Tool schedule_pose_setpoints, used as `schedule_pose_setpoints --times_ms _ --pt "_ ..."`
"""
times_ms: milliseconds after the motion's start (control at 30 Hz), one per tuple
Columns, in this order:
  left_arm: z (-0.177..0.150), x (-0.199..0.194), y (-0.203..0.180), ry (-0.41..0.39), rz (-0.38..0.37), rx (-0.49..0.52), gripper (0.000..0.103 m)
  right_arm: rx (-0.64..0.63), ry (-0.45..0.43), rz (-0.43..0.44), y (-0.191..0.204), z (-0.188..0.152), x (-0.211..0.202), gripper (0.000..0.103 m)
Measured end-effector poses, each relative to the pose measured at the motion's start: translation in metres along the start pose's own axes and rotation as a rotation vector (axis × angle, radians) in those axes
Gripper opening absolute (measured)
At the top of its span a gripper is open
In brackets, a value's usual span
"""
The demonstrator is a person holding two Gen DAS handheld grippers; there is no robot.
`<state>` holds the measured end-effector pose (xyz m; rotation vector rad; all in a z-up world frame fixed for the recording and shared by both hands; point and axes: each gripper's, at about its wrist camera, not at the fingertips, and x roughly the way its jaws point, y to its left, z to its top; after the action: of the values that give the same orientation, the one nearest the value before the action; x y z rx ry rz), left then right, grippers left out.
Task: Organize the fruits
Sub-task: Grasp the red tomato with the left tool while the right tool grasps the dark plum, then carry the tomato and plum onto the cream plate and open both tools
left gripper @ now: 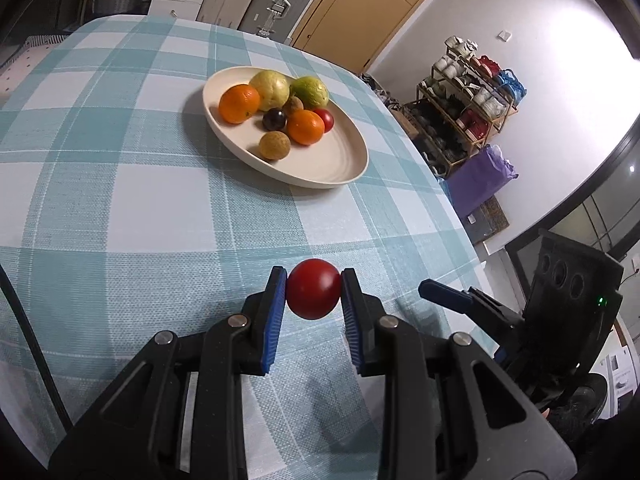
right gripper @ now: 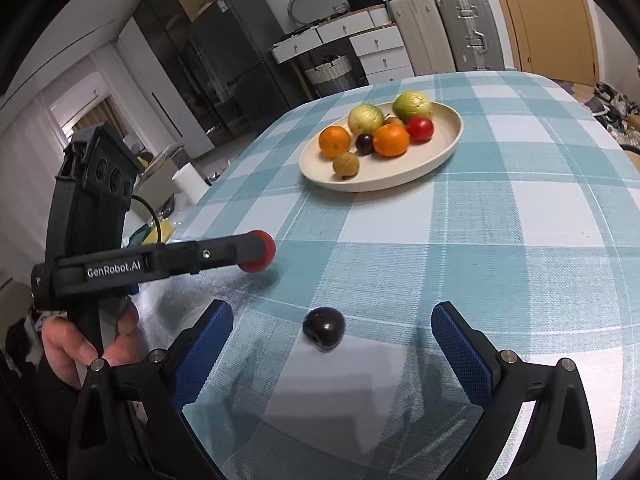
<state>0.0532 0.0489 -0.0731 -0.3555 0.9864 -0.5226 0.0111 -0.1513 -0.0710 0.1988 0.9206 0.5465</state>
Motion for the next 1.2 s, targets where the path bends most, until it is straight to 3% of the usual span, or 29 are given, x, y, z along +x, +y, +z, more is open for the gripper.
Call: schedule_pose_setpoints --times_ms 100,233,400,567,967,1200 --pt "0.0 -0.004 0.004 -0.006 0.0 -0.007 0.024 -0.011 0.011 0.007 0.005 -0.001 0.004 0.099" --pt "0.0 -0.008 0.01 -0.011 -0.002 -0.017 0.024 -0.029 0.039 -0.022 0.011 -0.003 0.011 0.082" --pt "0.0 -0.01 0.013 -0.016 0.008 -0.02 0.024 -0.051 0.04 -0.04 0.016 -0.005 0.014 0.073" --pt "-0.001 -0.013 0.013 -0.018 0.01 -0.023 0.024 -0.071 0.071 -0.032 0.021 -0.006 0.018 0.054" --pt "0.003 -0.011 0.015 -0.013 0.023 -0.024 0.024 -0.05 0.095 -0.052 0.013 -0.008 0.027 0.03" --pt "0.011 -0.006 0.009 -0.01 0.034 -0.008 0.024 -0.018 0.044 -0.004 0.007 -0.006 0.02 0.026"
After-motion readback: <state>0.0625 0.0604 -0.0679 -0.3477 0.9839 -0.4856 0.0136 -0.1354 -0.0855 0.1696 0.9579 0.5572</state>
